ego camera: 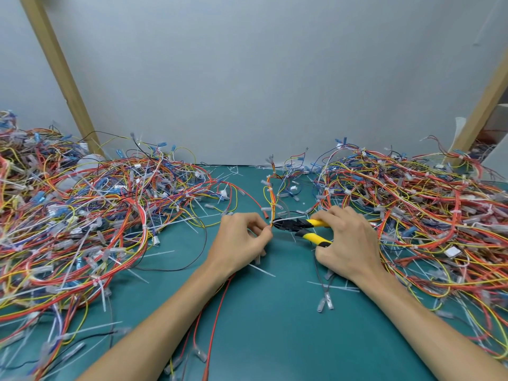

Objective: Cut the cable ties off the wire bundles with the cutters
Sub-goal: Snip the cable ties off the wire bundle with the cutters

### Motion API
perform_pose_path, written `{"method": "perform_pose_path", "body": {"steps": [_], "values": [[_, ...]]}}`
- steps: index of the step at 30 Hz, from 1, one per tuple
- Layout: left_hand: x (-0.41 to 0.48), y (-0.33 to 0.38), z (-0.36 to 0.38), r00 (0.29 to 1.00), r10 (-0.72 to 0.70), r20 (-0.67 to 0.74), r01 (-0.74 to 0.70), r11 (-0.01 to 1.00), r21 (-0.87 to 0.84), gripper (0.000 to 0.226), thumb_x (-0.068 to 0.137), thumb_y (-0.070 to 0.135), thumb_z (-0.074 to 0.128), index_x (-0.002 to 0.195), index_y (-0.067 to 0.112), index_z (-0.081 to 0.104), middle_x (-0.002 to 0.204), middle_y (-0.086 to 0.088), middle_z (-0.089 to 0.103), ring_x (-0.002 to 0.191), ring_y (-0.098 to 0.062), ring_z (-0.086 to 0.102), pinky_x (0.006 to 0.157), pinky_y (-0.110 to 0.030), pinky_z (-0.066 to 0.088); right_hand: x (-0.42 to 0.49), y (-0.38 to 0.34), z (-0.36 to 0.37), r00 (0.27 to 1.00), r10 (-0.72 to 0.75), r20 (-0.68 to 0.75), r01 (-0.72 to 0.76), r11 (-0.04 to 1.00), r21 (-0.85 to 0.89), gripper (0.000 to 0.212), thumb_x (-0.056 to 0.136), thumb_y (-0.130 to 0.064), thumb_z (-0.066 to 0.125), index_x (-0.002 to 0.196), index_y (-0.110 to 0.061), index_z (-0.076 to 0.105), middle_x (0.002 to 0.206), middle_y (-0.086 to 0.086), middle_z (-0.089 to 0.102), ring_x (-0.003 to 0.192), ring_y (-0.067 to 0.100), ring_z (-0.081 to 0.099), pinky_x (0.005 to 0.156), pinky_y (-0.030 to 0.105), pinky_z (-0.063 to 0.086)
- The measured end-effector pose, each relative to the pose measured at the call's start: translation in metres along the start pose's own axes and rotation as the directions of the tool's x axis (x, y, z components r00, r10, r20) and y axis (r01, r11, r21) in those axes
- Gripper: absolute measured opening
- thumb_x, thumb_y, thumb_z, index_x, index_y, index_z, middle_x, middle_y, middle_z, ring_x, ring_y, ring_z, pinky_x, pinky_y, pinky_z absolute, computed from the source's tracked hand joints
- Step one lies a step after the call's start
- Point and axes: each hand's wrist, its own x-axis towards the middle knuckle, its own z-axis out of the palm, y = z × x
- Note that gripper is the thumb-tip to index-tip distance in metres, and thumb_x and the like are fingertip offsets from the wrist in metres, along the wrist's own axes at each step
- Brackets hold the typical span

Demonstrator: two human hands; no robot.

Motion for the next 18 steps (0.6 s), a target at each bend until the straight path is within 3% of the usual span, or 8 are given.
{"method": "perform_pose_path", "body": {"steps": [6,10,15,18], "values": [[0.0002,-0.0018,0.0038,0.999,0.042,-0.025,-0.040,0.998,0.048,0.016,0.088,0.010,0.053,0.072,0.010,0.057,0.053,0.000,0.067,0.042,-0.007,0.063,0.044,-0.015,0.044,0.0003,-0.0009,-0.0001,1.000,0.006,0.021,-0.006,1.000,0.012,0.033,0.059,-0.026,0.071,0.092,-0.023,0.070,0.080,-0.005,0.059,0.073,0.025,0.051,0.064,0.033,0.044],[0.0034,-0.0046,0.0020,1.000,-0.007,0.008,0.007,1.000,-0.006,0.016,0.092,0.011,0.049,0.078,0.009,0.056,0.054,0.000,0.068,0.046,-0.012,0.065,0.048,-0.022,0.049,0.0003,0.0012,0.0001,0.999,0.024,0.023,-0.024,1.000,0.019,0.035,0.060,-0.029,0.066,0.094,-0.023,0.070,0.081,-0.007,0.060,0.074,0.023,0.049,0.063,0.030,0.036],[0.0025,-0.0039,0.0009,1.000,-0.002,-0.003,0.002,0.999,-0.038,0.027,0.095,0.019,0.055,0.070,0.008,0.060,0.053,0.001,0.066,0.042,-0.012,0.063,0.042,-0.019,0.045,0.0012,0.0003,0.0003,0.999,0.028,0.015,-0.029,0.999,0.024,0.036,0.060,-0.032,0.062,0.093,-0.023,0.070,0.080,-0.007,0.060,0.072,0.021,0.047,0.064,0.028,0.032],[0.0032,-0.0024,-0.0011,0.996,-0.086,0.004,0.086,0.993,-0.078,0.030,0.094,0.019,0.055,0.068,0.007,0.065,0.056,-0.002,0.069,0.043,-0.015,0.063,0.043,-0.021,0.048,0.0010,0.0017,0.0008,0.998,0.050,0.035,-0.051,0.998,0.033,0.034,0.061,-0.031,0.064,0.094,-0.023,0.069,0.080,-0.006,0.058,0.074,0.021,0.047,0.064,0.029,0.033]]}}
